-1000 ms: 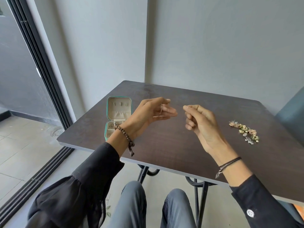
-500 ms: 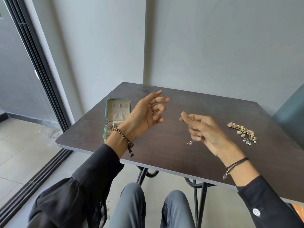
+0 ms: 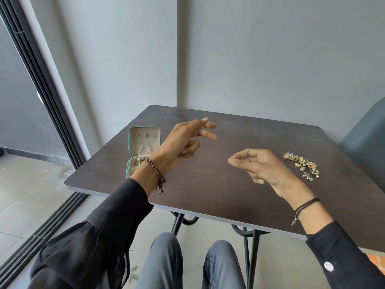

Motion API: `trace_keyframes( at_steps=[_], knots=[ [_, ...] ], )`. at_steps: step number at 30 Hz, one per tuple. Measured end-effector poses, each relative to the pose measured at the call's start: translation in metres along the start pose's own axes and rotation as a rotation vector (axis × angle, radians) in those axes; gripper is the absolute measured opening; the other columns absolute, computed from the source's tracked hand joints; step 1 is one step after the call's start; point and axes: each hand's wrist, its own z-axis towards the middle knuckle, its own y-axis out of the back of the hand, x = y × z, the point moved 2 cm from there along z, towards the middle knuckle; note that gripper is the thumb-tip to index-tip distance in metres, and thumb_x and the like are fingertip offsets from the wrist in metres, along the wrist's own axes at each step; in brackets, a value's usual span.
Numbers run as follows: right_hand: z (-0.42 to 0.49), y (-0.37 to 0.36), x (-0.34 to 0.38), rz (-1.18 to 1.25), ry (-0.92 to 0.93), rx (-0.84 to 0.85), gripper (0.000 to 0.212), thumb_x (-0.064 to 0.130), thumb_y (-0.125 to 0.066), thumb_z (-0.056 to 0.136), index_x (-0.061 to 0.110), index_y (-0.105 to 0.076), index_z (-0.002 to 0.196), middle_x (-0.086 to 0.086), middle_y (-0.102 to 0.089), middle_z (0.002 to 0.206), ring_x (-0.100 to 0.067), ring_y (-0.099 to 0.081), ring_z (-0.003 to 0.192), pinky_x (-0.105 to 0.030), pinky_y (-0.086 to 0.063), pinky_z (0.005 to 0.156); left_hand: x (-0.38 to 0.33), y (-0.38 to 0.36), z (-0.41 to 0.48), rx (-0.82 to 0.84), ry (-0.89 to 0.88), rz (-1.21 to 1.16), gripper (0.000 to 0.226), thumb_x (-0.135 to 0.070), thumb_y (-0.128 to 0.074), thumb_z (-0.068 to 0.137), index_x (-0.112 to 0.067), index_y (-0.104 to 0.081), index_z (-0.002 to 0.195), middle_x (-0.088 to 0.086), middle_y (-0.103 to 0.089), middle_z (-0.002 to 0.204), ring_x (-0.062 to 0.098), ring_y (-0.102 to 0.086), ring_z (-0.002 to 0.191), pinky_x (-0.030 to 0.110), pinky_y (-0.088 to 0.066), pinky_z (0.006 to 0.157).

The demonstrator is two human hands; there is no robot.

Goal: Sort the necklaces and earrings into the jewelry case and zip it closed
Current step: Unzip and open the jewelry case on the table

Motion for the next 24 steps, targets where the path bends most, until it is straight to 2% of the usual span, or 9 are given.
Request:
trace_keyframes(
  at_steps=[4, 8, 11, 14, 16, 20, 22, 24],
  knots=[
    [0.001, 0.009, -0.008, 0.103, -0.004, -0.128, 0.036, 0.030, -0.083, 0.083, 0.011, -0.058, 0.099, 0.006, -0.041, 0.057, -0.011, -0.023, 0.042, -0.024, -0.020, 0.043, 0.001, -0.001, 0.002, 0.006, -0.064, 0.077, 0.025, -0.024, -0.056, 0.102, -0.014, -0.068, 0.122, -0.003, -0.074, 0.093, 0.013, -0.021, 0.045, 0.022, -0.016, 0.044],
    [-0.001, 0.009, -0.006, 0.049, 0.025, -0.125, 0.026, 0.033, -0.070, 0.096, 0.008, -0.070, 0.102, -0.002, -0.052, 0.061, -0.014, -0.038, 0.040, -0.023, -0.034, 0.045, -0.002, -0.007, 0.005, 0.057, -0.096, 0.130, 0.024, -0.021, -0.057, 0.103, -0.012, -0.066, 0.124, -0.001, -0.074, 0.094, 0.014, -0.021, 0.045, 0.021, -0.016, 0.043],
    [0.002, 0.006, -0.001, 0.157, 0.066, -0.090, 0.027, 0.024, -0.068, 0.097, -0.003, -0.072, 0.101, -0.011, -0.060, 0.076, -0.021, -0.062, 0.059, -0.023, -0.051, 0.054, -0.005, -0.015, 0.006, 0.104, -0.118, 0.144, 0.024, -0.020, -0.057, 0.103, -0.012, -0.066, 0.124, 0.000, -0.075, 0.094, 0.015, -0.026, 0.048, 0.020, -0.022, 0.043],
    [0.003, 0.007, 0.003, 0.307, 0.076, -0.021, 0.024, 0.014, -0.066, 0.098, -0.009, -0.069, 0.106, -0.017, -0.069, 0.092, -0.023, -0.069, 0.081, -0.025, -0.059, 0.072, -0.009, -0.022, 0.009, 0.125, -0.133, 0.162, 0.023, -0.021, -0.057, 0.103, -0.014, -0.067, 0.123, 0.001, -0.076, 0.095, 0.015, -0.039, 0.051, 0.019, -0.029, 0.047],
    [0.003, 0.008, 0.008, 0.351, 0.092, 0.002, 0.020, 0.009, -0.064, 0.098, -0.008, -0.068, 0.109, -0.019, -0.072, 0.099, -0.021, -0.069, 0.085, -0.024, -0.058, 0.074, -0.011, -0.026, 0.010, 0.142, -0.136, 0.177, 0.023, -0.021, -0.057, 0.102, -0.016, -0.068, 0.121, 0.001, -0.076, 0.097, 0.013, -0.046, 0.054, 0.020, -0.032, 0.049],
    [0.001, 0.011, 0.021, 0.286, 0.136, 0.046, 0.022, 0.003, -0.059, 0.097, -0.002, -0.068, 0.117, -0.017, -0.074, 0.103, -0.014, -0.060, 0.075, -0.021, -0.039, 0.060, -0.014, -0.030, 0.009, 0.170, -0.126, 0.172, 0.023, -0.019, -0.054, 0.102, -0.016, -0.068, 0.120, 0.002, -0.076, 0.096, 0.014, -0.045, 0.054, 0.022, -0.030, 0.048],
    [-0.001, 0.013, 0.028, 0.215, 0.167, 0.065, 0.025, 0.007, -0.062, 0.096, 0.003, -0.070, 0.120, -0.013, -0.075, 0.102, -0.011, -0.055, 0.071, -0.022, -0.033, 0.058, -0.016, -0.031, 0.009, 0.183, -0.126, 0.167, 0.024, -0.018, -0.052, 0.102, -0.016, -0.068, 0.121, 0.002, -0.074, 0.093, 0.015, -0.043, 0.054, 0.023, -0.028, 0.048],
    [-0.004, 0.015, 0.035, 0.142, 0.187, 0.072, 0.024, 0.017, -0.067, 0.095, 0.011, -0.074, 0.117, -0.005, -0.072, 0.092, -0.009, -0.050, 0.068, -0.019, -0.032, 0.057, -0.016, -0.032, 0.009, 0.189, -0.126, 0.170, 0.025, -0.017, -0.052, 0.102, -0.016, -0.068, 0.121, 0.002, -0.073, 0.090, 0.016, -0.042, 0.054, 0.023, -0.030, 0.048]
  ],
)
